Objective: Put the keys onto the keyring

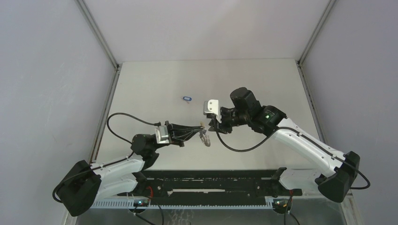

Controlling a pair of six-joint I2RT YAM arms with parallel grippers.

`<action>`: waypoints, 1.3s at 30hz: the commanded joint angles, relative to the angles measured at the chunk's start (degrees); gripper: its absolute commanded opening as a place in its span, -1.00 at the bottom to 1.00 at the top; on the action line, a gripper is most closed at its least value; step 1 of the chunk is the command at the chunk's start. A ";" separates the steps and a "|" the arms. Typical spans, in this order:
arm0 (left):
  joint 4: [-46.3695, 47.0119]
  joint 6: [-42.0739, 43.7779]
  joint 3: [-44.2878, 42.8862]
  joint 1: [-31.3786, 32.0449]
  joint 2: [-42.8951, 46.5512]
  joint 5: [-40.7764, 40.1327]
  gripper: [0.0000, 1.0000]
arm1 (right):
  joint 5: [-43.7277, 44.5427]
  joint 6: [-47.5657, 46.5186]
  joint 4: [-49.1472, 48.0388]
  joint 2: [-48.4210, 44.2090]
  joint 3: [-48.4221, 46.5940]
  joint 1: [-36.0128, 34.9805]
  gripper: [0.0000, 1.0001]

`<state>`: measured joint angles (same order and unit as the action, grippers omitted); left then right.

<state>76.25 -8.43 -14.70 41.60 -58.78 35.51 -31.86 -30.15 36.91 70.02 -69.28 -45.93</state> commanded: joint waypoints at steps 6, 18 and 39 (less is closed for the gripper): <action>-5.58 2.14 0.89 -0.12 2.18 -5.55 -1.00 | 9.70 10.81 -13.22 -11.59 10.65 0.06 -0.22; -34.66 6.09 -6.39 0.21 5.14 -17.53 -0.99 | 15.81 23.54 -26.64 -17.12 21.74 -3.35 0.09; -66.22 4.76 -25.45 1.96 -16.11 -26.35 -1.00 | 35.45 32.43 -48.39 -24.50 42.35 2.64 0.35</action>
<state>11.84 -3.55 -34.15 43.03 -69.45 9.82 -1.06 -3.07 -3.51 48.75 -28.56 -45.95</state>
